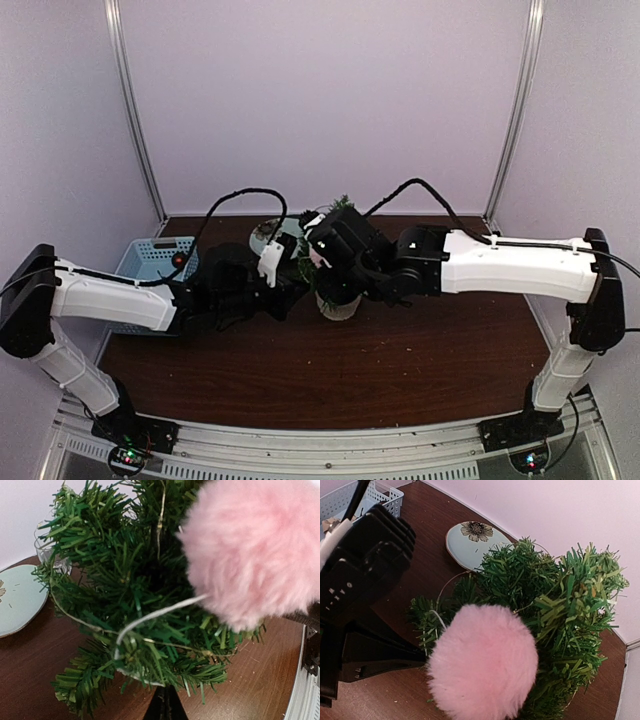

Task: Decorate the small christmas tree

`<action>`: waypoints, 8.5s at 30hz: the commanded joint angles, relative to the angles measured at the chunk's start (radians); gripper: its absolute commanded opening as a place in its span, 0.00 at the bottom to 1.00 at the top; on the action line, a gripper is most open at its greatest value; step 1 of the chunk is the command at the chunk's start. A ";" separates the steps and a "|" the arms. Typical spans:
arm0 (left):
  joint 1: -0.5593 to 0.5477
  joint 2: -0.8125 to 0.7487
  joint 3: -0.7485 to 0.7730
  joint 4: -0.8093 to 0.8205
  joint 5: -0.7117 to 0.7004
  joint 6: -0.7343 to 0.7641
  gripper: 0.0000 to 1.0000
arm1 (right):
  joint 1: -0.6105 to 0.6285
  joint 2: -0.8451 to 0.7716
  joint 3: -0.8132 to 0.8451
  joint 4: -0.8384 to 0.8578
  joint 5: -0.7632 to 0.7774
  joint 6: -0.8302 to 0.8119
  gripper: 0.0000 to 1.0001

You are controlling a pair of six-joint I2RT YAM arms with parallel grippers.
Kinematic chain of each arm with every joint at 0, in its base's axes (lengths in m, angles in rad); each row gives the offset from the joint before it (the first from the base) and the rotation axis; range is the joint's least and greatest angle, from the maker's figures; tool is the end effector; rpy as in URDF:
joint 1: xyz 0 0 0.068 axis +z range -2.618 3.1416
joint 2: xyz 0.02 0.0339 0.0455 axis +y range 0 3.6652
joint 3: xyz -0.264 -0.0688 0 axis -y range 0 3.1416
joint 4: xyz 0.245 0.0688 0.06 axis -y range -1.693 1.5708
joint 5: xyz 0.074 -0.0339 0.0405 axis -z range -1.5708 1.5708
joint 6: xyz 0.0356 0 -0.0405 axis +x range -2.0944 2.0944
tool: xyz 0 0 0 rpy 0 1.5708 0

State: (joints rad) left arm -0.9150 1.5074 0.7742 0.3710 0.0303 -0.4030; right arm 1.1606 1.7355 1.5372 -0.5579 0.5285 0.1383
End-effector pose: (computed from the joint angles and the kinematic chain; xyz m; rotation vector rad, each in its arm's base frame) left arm 0.1991 -0.2606 0.2188 0.5378 1.9703 -0.8879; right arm 0.1726 0.3519 0.3126 -0.8491 2.0369 0.0995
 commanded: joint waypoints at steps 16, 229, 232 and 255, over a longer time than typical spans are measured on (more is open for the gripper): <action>-0.010 -0.071 0.060 0.019 0.074 0.036 0.00 | 0.002 0.009 0.015 -0.015 0.030 0.014 0.00; 0.253 -0.325 -0.014 -0.280 -0.047 -0.169 0.55 | -0.080 -0.460 -0.372 0.321 -0.226 0.019 0.59; 0.315 -0.373 -0.056 -0.311 -0.055 -0.234 0.55 | -0.175 -0.541 -0.453 0.349 -0.310 0.092 0.59; 0.983 -0.259 -0.027 -0.550 -0.093 -0.235 0.60 | -0.576 -0.608 -0.639 0.385 -0.667 0.247 0.59</action>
State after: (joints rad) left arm 0.0109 1.1339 0.6743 -0.2012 -0.0685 -0.7082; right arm 0.5972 1.1168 0.8795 -0.1974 -0.0975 0.3782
